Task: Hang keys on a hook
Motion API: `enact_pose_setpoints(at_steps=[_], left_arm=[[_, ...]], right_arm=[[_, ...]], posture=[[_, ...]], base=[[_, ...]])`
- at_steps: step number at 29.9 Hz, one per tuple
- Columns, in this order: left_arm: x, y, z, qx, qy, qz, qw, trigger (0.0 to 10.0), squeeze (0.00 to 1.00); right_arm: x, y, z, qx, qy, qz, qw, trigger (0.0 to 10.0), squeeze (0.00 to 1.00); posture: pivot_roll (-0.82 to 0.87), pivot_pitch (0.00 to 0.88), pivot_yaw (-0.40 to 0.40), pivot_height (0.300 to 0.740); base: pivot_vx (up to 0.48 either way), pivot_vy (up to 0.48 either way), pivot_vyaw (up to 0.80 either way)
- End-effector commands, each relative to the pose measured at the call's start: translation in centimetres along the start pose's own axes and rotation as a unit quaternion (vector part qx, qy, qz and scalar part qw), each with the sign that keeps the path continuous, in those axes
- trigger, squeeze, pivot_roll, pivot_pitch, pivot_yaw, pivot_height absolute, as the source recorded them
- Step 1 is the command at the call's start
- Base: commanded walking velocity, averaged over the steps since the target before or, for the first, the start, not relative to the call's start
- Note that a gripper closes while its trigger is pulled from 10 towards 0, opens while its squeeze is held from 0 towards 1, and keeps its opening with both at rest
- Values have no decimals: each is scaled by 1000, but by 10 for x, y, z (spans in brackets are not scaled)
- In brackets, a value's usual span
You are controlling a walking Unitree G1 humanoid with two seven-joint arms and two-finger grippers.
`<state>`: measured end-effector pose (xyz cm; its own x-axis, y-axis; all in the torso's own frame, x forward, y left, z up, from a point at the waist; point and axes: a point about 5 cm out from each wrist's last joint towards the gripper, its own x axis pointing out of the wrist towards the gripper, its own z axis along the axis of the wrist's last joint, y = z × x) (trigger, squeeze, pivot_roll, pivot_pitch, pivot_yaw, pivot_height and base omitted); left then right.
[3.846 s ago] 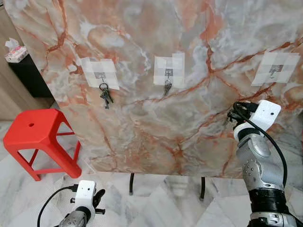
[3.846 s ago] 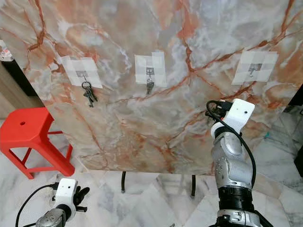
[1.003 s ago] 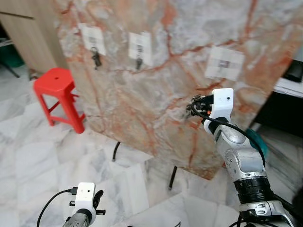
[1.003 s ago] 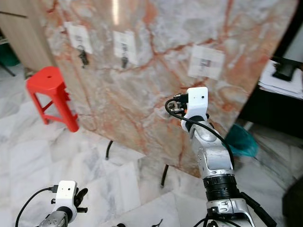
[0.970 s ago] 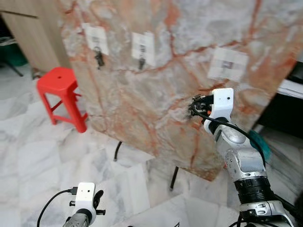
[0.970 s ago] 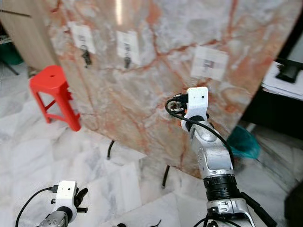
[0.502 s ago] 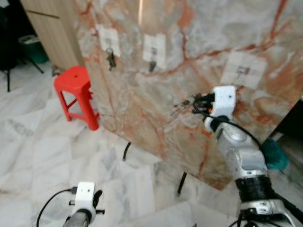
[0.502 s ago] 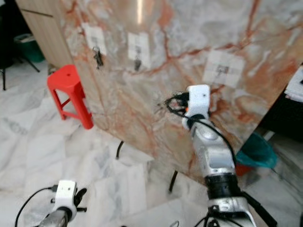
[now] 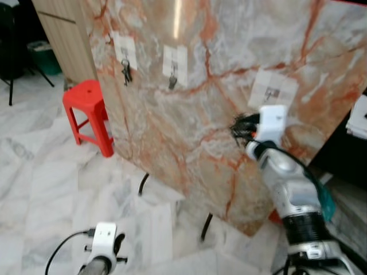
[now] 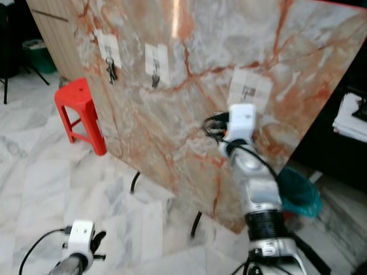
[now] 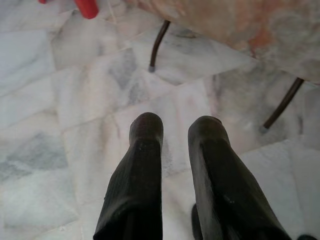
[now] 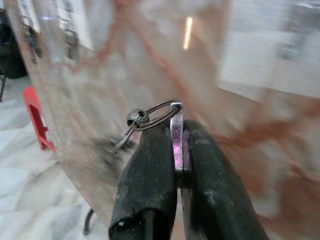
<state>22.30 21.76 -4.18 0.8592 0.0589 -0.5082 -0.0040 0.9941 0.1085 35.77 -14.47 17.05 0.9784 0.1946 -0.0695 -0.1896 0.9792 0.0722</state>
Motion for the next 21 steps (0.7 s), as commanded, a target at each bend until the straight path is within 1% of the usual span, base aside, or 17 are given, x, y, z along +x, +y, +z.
enact_pose_setpoints(at_steps=[1,2,4,6,7,9,11,14,15,16,18,21], left_arm=[[0,-2,-1,0,2,-2,1000,10000,0],[0,-2,-1,0,2,-2,1000,10000,0],[-1,-3,-2,-1,2,-3,1000,10000,0],[-1,-3,-2,-1,2,-4,1000,10000,0],[-1,-3,-2,-1,2,-4,1000,10000,0],[-1,-4,-3,-1,3,-4,1000,10000,0],[-1,-4,-3,-2,3,-5,1000,10000,0],[-1,-5,-3,-3,2,-6,1000,10000,0],[-1,-5,-3,-3,2,-6,1000,10000,0],[-1,-5,-3,-3,1,-6,1000,10000,0],[-1,-6,-3,-4,1,-8,1000,10000,0],[-1,-6,-3,-3,1,-9,1000,10000,0]], right_arm=[[1,-1,13,-18,-18,1,1000,10000,0],[2,-1,15,-37,-21,4,999,10000,0],[3,1,19,-96,-26,14,995,10000,0],[3,1,19,-99,-27,15,995,10000,0],[4,1,24,-92,-35,14,995,10000,0],[5,0,28,-110,-40,11,993,10000,0],[7,1,35,-181,-54,7,982,10000,0],[8,3,43,-173,-75,9,982,10000,0],[8,3,46,-181,-82,7,980,10000,0],[8,2,48,-196,-88,4,977,10000,0],[8,2,56,-276,-105,-3,955,10000,0],[8,0,60,-324,-110,-12,940,10000,0]], posture=[[65,48,-37,740],[65,48,-37,740],[64,50,-40,740],[64,50,-40,740],[65,51,-42,740],[65,51,-42,740],[63,51,-42,740],[62,52,-44,740],[65,52,-45,740],[65,52,-45,740],[62,52,-44,740],[62,53,-45,740]], base=[[0,0,0],[0,0,0],[0,0,0],[0,0,0],[0,0,0],[0,0,0],[0,0,0],[0,0,0],[0,0,0],[0,0,0],[0,0,0],[0,0,0]])
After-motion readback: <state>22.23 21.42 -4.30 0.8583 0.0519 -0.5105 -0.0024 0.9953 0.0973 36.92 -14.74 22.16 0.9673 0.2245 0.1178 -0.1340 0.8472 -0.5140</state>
